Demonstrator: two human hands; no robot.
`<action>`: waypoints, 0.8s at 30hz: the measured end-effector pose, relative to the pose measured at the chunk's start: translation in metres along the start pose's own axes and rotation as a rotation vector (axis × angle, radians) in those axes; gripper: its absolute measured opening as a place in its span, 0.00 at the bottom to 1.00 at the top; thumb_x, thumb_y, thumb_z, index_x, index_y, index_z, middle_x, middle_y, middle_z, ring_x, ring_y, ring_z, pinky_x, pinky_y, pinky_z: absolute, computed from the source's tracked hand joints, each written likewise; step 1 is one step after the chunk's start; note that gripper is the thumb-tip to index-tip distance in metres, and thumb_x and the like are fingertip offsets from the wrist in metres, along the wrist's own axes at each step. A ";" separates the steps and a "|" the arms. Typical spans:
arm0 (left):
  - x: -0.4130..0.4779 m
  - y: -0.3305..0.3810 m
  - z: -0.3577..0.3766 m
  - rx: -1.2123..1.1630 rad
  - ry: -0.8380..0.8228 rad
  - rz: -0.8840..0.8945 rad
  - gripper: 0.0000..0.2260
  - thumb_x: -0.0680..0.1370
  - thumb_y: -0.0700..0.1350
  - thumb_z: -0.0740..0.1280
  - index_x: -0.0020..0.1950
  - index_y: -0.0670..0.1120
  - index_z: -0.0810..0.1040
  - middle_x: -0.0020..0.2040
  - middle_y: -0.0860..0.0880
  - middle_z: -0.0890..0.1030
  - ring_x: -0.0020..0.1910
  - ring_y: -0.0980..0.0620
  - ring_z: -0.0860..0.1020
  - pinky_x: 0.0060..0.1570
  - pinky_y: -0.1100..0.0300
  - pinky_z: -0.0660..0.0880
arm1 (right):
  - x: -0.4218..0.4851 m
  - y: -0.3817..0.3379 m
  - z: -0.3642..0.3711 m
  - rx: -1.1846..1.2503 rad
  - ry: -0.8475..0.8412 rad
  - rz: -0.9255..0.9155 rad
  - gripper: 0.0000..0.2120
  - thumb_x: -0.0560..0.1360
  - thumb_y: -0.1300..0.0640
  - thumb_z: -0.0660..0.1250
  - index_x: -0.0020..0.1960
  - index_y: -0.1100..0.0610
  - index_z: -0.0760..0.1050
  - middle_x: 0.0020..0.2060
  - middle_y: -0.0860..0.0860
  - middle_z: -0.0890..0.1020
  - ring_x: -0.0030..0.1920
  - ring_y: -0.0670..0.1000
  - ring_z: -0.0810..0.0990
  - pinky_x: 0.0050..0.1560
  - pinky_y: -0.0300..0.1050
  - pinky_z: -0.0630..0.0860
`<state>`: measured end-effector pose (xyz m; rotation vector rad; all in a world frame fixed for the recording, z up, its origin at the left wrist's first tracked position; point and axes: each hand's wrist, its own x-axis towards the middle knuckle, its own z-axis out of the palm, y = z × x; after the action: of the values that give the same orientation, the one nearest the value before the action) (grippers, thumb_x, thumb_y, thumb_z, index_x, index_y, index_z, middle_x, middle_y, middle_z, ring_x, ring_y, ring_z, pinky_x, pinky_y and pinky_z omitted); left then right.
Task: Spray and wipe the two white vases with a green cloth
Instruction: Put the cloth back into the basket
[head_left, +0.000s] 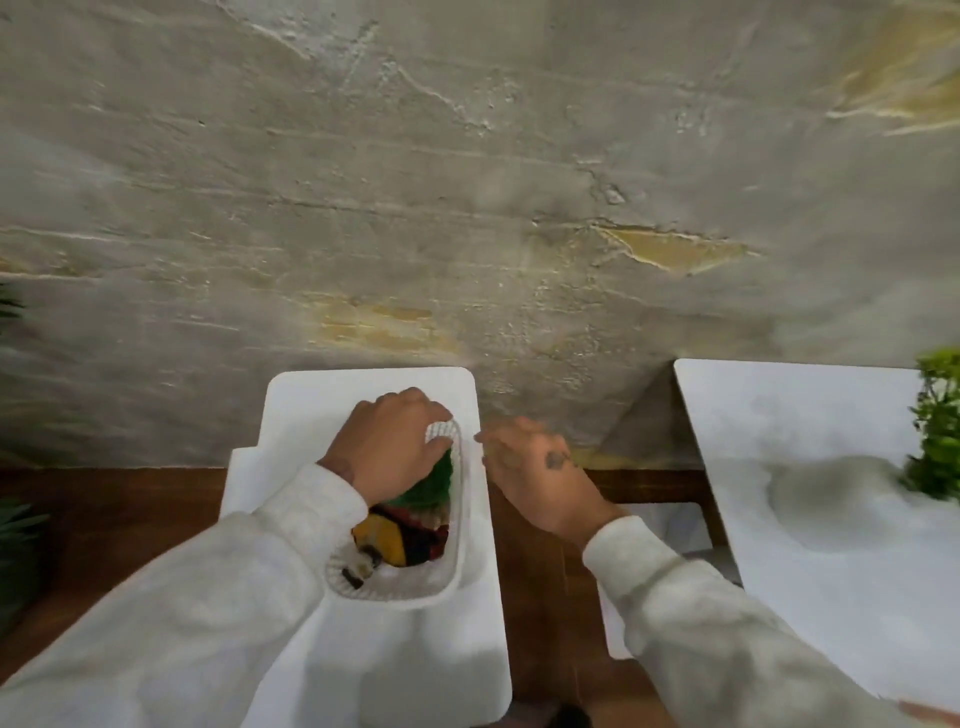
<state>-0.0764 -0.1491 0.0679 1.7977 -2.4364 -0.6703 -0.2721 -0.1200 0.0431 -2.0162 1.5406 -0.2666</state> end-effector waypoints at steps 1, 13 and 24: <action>0.001 0.012 0.000 -0.021 0.020 0.025 0.15 0.79 0.53 0.63 0.64 0.53 0.77 0.64 0.52 0.75 0.61 0.49 0.75 0.62 0.51 0.71 | -0.009 0.007 -0.007 0.016 0.023 0.004 0.17 0.80 0.52 0.61 0.66 0.53 0.77 0.61 0.50 0.79 0.59 0.51 0.78 0.61 0.42 0.75; 0.000 0.264 0.072 -0.218 -0.044 0.481 0.14 0.77 0.53 0.67 0.62 0.55 0.79 0.61 0.56 0.77 0.60 0.56 0.74 0.62 0.59 0.70 | -0.239 0.119 -0.135 0.291 0.571 0.176 0.13 0.77 0.61 0.70 0.61 0.54 0.80 0.55 0.46 0.81 0.47 0.42 0.81 0.47 0.32 0.78; -0.032 0.436 0.186 -0.352 -0.319 0.488 0.20 0.73 0.53 0.72 0.64 0.59 0.75 0.58 0.60 0.78 0.52 0.61 0.77 0.55 0.59 0.76 | -0.423 0.269 -0.157 0.505 0.817 0.682 0.17 0.80 0.63 0.60 0.58 0.46 0.80 0.52 0.39 0.83 0.47 0.40 0.82 0.52 0.46 0.81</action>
<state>-0.5116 0.0419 0.0644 0.9786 -2.5759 -1.2963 -0.6995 0.1794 0.0992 -0.9210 2.2318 -1.1507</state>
